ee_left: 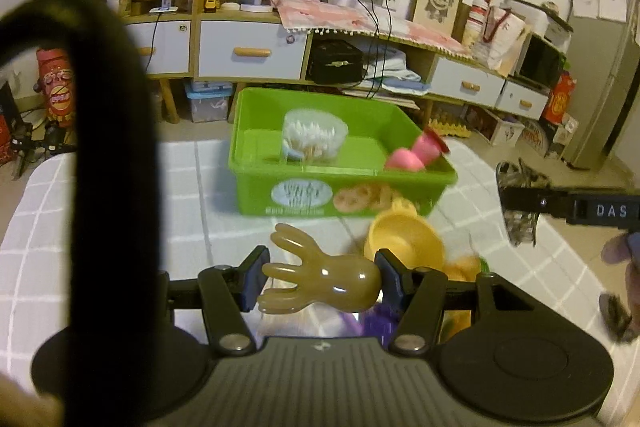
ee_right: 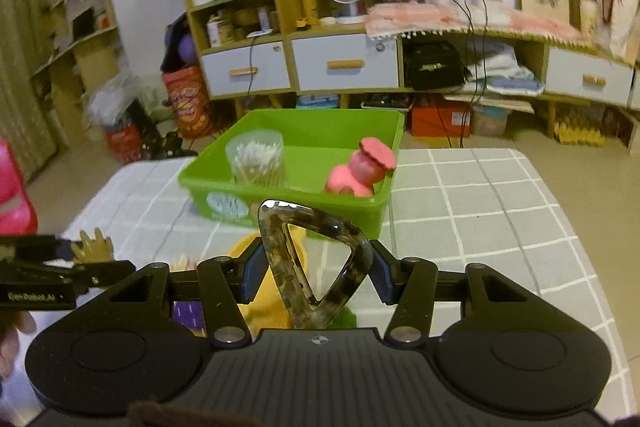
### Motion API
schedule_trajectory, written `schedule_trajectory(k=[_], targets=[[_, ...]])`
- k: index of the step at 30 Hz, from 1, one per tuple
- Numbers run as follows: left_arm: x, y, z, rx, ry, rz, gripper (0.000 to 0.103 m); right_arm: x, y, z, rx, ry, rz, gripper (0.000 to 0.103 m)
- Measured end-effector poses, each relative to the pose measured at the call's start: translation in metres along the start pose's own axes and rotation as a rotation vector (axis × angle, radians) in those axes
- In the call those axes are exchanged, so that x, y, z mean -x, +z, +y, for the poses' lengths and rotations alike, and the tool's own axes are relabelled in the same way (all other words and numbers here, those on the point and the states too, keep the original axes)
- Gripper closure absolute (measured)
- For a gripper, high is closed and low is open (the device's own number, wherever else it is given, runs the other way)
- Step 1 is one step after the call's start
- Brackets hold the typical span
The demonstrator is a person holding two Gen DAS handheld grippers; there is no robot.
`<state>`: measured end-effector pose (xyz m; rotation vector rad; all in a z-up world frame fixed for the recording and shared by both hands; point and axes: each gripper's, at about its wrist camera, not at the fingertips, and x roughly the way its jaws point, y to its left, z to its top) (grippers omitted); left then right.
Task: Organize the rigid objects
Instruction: 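Carry the octopus and hair clip into the green bin and release both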
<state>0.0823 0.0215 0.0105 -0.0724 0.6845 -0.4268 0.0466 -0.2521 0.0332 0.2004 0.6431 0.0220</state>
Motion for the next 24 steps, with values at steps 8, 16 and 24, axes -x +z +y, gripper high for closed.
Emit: schedule_trajectory(k=[8,16,24], targets=[[-0.038,0.040,0.004,0.056,-0.016,-0.025,0.066,-0.032,0.026,0.004,-0.107,0.050,0.018,0.046],[-0.079,0.064,0.001,0.088,-0.047,-0.034,0.066,-0.069,0.050,-0.003,-0.199,0.052,-0.002,0.046],[-0.115,0.077,-0.002,0.092,-0.067,-0.032,0.068,-0.091,0.055,-0.009,-0.180,0.027,-0.032,0.045]])
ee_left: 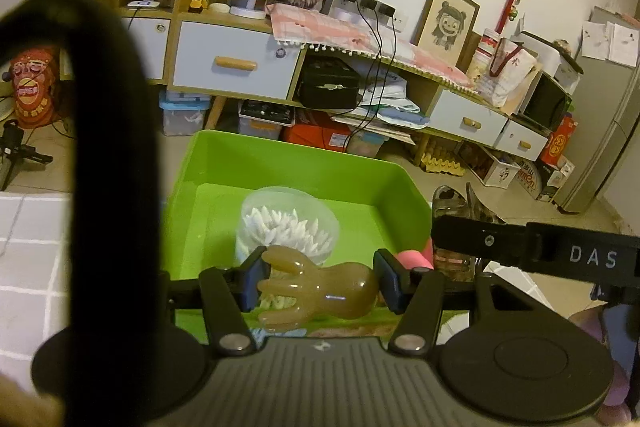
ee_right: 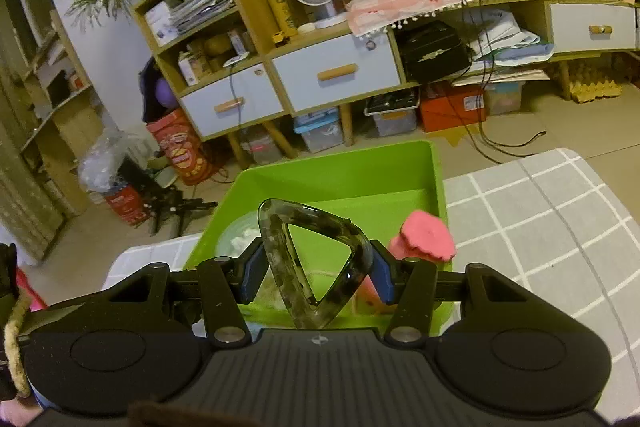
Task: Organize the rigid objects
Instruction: 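Carry the octopus and hair clip into the green bin and release both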
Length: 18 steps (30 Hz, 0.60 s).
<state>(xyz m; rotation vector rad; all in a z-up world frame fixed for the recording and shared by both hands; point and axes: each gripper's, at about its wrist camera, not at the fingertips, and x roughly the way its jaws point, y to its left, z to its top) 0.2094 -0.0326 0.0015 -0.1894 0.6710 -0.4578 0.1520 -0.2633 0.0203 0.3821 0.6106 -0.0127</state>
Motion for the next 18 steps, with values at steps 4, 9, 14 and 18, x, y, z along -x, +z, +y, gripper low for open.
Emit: schedule_trajectory(k=[4,9,14,18], targets=[[-0.011,0.003,-0.001,-0.014,0.005,0.001,0.068,-0.007,0.000,-0.003,-0.005,0.004,-0.001,0.045],[-0.021,0.001,0.003,-0.011,0.013,0.007,0.068,-0.011,0.001,-0.006,-0.009,0.008,0.000,0.045],[-0.025,-0.001,0.003,-0.026,0.030,0.013,0.051,-0.011,0.000,-0.008,-0.011,0.005,-0.005,0.035],[-0.022,-0.003,0.002,-0.040,0.049,0.005,0.032,-0.004,0.003,-0.008,-0.024,0.017,-0.046,0.013]])
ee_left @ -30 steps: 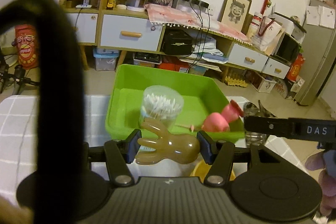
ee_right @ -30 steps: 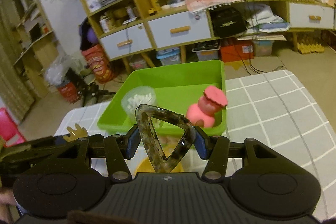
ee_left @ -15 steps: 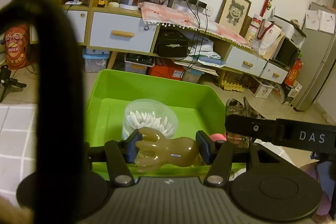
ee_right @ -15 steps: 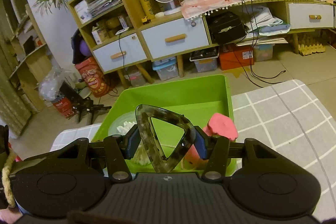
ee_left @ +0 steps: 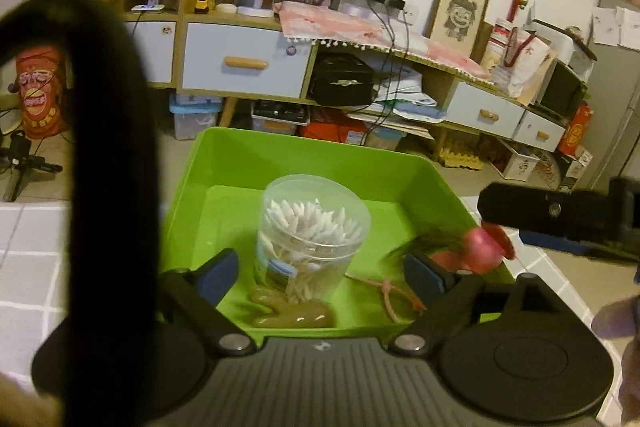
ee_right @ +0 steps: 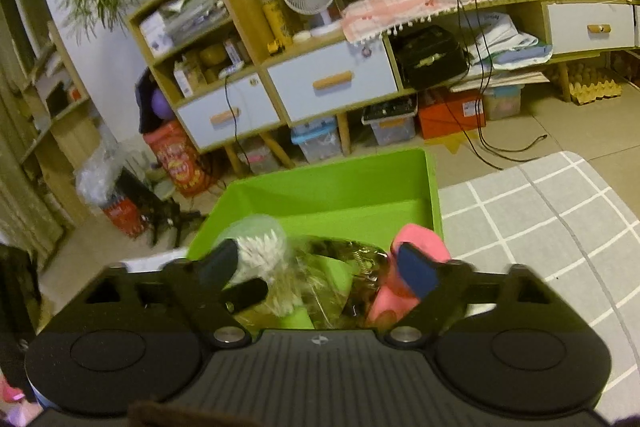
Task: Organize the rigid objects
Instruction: 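Carry the octopus and hair clip into the green bin and release both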
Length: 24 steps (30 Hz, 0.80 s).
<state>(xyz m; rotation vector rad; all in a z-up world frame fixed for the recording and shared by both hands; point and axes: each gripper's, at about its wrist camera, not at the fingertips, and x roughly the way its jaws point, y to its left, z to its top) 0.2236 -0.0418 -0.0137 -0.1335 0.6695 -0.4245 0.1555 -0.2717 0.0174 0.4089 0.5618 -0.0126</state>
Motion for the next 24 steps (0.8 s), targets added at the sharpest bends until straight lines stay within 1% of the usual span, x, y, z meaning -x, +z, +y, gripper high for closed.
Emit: schedule_trajectory(k=[3,13,18,24], targets=[[0.002,-0.002,0.000,-0.007,0.002,0.016,0.031,0.002,0.002,-0.001,0.002,0.003,-0.001,0.013],[0.027,-0.003,-0.009,-0.032,0.003,0.026,0.029,0.017,-0.001,0.006,0.022,0.001,0.014,0.013],[0.046,0.000,-0.012,-0.038,0.004,0.015,0.027,0.033,-0.004,0.013,0.055,-0.009,0.017,0.013],[0.071,-0.004,-0.015,-0.046,0.011,0.010,0.025,0.053,-0.005,0.019,0.074,-0.022,0.019,0.012]])
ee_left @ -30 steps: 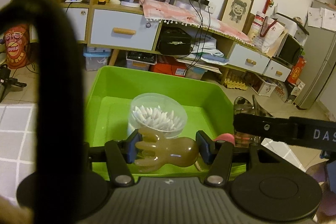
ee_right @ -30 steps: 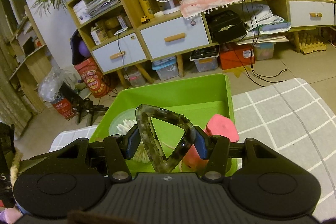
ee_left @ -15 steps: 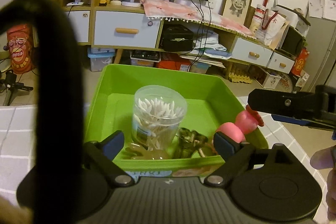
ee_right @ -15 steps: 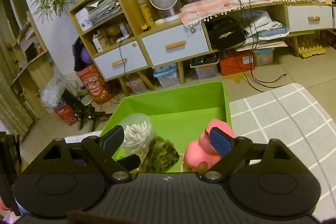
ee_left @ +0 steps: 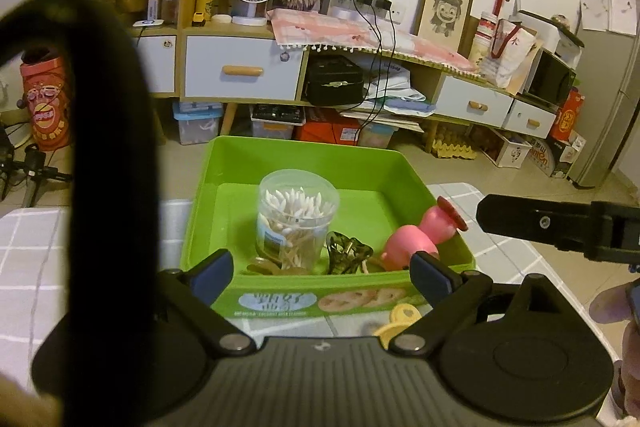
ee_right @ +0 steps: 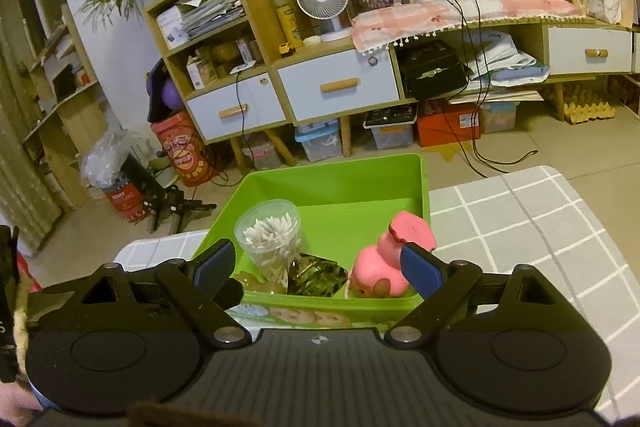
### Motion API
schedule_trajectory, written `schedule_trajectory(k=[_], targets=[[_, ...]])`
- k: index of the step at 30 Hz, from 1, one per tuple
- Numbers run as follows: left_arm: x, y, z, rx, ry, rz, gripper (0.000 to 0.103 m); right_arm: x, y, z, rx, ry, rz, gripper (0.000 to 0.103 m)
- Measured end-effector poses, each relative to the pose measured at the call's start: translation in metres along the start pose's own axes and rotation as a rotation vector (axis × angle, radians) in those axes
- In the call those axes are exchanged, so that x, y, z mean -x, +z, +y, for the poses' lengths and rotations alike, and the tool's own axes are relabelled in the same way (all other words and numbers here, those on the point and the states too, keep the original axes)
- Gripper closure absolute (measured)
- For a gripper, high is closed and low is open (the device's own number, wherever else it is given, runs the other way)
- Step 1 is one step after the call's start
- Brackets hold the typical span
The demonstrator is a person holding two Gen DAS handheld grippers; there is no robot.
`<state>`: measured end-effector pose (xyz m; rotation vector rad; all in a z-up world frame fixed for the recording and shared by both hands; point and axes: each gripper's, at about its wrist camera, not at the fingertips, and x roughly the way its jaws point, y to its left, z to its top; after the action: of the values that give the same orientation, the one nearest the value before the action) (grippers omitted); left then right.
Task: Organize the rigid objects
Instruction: 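Carry the octopus and hair clip into the green bin and release both, then move both tools back toward the orange pumpkin and corn on the table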
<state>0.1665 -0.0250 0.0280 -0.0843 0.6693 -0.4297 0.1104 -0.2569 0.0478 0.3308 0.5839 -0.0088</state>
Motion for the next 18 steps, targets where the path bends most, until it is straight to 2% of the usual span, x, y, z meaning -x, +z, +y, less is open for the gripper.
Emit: schedule_trajectory(k=[13,18], targets=[[0.051,-0.023,-0.005,-0.026,0.012,0.024,0.021,0.040,-0.007,0.022,0.061,0.000,0.011,0.008],[0.066,-0.033,-0.002,-0.017,0.020,0.035,0.021,0.050,-0.014,0.029,0.089,0.010,0.008,0.003]])
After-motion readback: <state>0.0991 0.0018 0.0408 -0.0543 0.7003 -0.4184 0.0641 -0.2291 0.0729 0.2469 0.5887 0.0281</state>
